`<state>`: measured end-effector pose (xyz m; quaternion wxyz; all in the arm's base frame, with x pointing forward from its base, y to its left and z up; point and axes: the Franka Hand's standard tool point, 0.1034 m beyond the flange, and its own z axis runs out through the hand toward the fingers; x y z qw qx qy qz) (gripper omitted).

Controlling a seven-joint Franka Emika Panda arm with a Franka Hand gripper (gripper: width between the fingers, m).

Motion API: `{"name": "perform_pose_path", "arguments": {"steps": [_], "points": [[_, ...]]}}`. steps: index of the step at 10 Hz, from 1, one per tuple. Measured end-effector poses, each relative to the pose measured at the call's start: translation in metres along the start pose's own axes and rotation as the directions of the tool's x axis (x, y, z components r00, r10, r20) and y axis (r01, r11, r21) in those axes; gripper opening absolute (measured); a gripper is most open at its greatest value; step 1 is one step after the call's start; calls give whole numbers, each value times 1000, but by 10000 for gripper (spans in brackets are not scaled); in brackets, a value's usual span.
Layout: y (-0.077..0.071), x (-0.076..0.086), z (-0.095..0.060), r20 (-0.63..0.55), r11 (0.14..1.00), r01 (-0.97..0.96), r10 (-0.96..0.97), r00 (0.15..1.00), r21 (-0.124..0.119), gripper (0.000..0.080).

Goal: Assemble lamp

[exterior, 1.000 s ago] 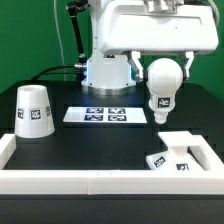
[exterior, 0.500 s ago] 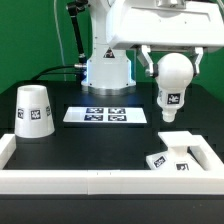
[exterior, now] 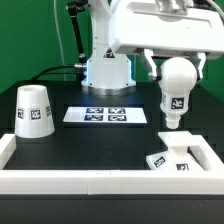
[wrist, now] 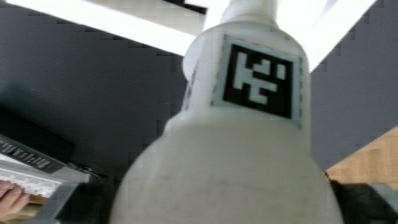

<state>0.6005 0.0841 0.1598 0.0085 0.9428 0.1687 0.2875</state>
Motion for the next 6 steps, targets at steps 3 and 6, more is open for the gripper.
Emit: {"name": "perform_pose_path", "arguments": {"steps": [3,6], "points": [[-2,-1,1,-9,1000,2,-2,1000,-2,580],[-4,-5,7,-5,1000,3,-3,1000,-1,580]]}}
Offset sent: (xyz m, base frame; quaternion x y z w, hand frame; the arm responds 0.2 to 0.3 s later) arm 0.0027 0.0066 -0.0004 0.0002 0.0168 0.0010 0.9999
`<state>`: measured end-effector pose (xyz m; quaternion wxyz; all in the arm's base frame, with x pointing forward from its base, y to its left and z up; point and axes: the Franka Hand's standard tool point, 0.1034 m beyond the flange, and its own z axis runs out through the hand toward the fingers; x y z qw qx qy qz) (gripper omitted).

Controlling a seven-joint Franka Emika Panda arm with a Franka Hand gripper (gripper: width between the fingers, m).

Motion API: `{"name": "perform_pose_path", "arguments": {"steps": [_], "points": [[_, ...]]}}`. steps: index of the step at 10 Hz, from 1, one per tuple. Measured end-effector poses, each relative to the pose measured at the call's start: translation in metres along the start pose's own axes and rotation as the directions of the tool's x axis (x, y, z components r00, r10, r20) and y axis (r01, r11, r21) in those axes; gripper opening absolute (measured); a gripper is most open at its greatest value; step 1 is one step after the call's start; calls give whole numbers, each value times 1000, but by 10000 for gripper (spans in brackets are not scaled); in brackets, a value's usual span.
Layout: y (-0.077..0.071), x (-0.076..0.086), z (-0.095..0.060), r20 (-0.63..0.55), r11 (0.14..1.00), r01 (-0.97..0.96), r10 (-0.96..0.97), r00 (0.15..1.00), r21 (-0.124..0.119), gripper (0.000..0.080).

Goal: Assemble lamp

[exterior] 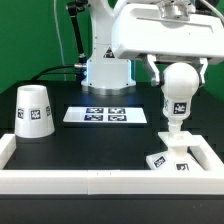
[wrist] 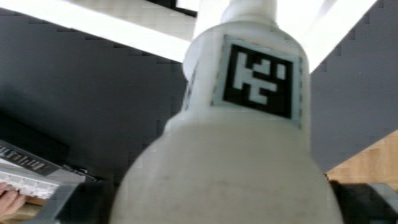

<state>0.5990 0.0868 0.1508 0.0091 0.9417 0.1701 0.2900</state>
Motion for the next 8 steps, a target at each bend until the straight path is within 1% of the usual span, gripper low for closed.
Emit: {"name": "perform_pose_path", "arguments": {"steps": [1,2,3,8], "points": [[2,0,1,-37,1000,0,-1,999,-17,580],[1,-1,3,-41,1000,1,-2,999,-18,580],[2,0,3,-60,1000,1,-3,998,-26,580],[-2,-3,6,-52,1000,5,-6,999,-21,580]]}}
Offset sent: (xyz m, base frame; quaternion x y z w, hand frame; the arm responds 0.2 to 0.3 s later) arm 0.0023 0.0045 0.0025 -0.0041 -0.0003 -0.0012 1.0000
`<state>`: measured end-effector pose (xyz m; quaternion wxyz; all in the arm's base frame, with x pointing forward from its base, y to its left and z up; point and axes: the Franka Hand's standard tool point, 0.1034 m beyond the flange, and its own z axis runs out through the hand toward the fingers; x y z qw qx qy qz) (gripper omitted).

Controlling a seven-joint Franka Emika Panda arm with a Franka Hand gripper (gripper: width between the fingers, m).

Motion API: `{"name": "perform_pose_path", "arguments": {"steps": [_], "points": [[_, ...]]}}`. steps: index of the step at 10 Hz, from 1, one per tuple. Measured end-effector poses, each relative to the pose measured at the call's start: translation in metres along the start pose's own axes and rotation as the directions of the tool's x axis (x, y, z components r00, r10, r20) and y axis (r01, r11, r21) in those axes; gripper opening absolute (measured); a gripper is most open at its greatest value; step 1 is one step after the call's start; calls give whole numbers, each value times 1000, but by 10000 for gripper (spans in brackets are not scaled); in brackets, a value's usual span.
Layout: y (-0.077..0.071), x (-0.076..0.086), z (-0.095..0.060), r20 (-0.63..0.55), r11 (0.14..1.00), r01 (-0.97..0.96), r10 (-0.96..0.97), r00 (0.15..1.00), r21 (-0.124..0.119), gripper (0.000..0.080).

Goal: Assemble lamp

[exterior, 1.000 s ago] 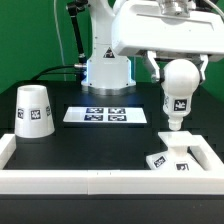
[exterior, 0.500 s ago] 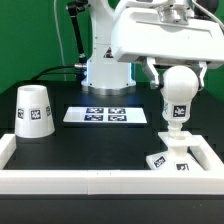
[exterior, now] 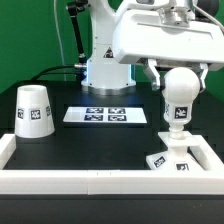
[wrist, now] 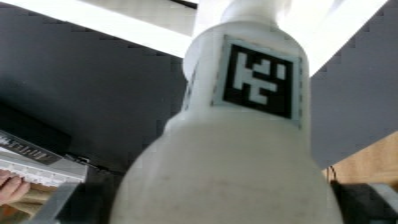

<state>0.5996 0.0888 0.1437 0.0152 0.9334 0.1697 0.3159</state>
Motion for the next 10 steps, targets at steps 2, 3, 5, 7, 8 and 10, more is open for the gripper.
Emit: {"name": "perform_pose_path", "arguments": {"steps": [2,3,5,7,8,10], "points": [[-4,-1,2,3,1000,5,-5,1000,5,580],[-6,-2,2,4,1000,7,-7,1000,6,580],[-10,-4,4,8,1000,11,-11,1000,10,580],[-11,-11,8,13,1000,12,-12,1000,10,580],[-12,-15,10,15,1000,12,-12,1000,9,580],[-12,-18,11,18,1000,12,-12,1000,9,580]]}}
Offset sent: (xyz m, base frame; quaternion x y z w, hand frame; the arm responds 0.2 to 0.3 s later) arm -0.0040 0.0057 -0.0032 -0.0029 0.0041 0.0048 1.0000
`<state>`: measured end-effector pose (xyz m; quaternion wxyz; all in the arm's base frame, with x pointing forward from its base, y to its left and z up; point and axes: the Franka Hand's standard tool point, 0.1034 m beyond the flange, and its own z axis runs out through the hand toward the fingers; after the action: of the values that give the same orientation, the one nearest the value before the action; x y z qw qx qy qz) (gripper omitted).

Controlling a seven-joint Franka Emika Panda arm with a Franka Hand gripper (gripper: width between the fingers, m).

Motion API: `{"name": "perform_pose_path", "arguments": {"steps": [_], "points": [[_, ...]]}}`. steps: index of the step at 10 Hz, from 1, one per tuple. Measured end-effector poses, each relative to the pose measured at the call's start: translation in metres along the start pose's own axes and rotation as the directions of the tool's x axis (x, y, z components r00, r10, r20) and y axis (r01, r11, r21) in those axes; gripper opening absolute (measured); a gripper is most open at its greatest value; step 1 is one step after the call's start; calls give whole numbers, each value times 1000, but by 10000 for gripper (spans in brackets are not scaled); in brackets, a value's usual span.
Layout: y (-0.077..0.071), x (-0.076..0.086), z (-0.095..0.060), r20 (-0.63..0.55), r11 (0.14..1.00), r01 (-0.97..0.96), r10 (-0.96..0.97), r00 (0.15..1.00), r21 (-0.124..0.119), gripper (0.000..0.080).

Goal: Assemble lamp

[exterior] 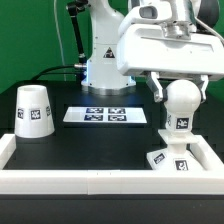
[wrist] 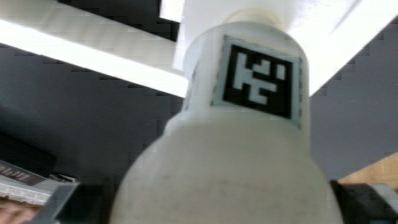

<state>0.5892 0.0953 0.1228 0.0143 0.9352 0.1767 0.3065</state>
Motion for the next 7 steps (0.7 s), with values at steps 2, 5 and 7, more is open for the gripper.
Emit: {"name": "perform_pose_path", "arguments": {"steps": [2,5,7], "points": [[0,0,0,4,1000,0,0,1000,1,582],[0,-1,0,4,1000,0,0,1000,1,695],[0,-1,0,4,1000,0,0,1000,1,698]]}}
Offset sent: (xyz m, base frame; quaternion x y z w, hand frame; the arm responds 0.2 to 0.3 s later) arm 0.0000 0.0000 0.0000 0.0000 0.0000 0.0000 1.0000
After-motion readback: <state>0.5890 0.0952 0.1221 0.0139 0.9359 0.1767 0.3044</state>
